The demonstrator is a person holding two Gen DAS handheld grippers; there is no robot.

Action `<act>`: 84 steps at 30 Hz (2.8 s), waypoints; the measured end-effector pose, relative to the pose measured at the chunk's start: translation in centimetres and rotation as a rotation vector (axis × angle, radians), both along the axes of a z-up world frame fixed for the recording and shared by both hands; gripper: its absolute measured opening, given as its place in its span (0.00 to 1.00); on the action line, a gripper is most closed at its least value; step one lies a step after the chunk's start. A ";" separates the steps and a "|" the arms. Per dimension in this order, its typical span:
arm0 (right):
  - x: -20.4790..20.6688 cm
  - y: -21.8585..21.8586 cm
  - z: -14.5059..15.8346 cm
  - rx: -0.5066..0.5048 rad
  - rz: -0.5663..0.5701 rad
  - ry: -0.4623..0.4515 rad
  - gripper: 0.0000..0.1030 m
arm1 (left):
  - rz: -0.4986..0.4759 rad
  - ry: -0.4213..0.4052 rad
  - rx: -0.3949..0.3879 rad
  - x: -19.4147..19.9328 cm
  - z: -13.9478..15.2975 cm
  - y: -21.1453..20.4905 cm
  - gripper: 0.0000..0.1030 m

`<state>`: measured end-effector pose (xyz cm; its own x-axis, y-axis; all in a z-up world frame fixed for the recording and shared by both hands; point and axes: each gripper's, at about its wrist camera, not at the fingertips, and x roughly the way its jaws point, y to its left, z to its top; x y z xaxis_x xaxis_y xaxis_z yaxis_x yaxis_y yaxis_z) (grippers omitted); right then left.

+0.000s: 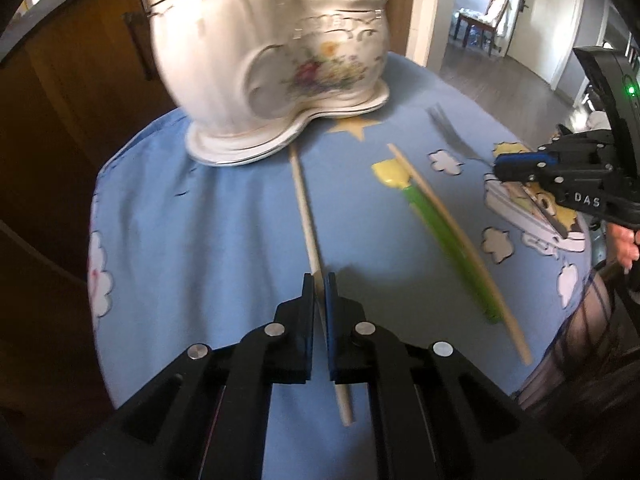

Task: Organize utensils
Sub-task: 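Grasp a wooden chopstick with the left tool while the right grasps the silver fork, then lift the chopstick and silver fork upright and carry them over the holder, then drop the chopstick into the tall pot with the left tool while the right drops the fork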

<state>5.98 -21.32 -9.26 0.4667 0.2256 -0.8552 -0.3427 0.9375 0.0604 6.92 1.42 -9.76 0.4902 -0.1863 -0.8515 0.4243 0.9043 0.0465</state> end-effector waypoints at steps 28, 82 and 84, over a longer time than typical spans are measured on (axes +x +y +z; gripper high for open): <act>-3.4 -0.1 7.6 0.143 0.032 -0.403 0.06 | -0.042 -0.204 -0.163 -3.4 7.0 2.5 0.05; 10.7 6.7 10.5 0.228 0.033 -0.368 0.06 | 0.070 -0.667 -0.488 7.0 9.9 5.0 0.05; 10.7 6.7 10.3 0.223 0.030 -0.366 0.06 | 0.076 -0.666 -0.483 6.9 10.1 5.1 0.05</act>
<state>16.70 -14.59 1.06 0.7209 0.4044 -0.5628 -0.4060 0.9046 0.1299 13.86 6.51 0.33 0.8898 -0.4035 -0.2132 0.3823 0.9142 -0.1346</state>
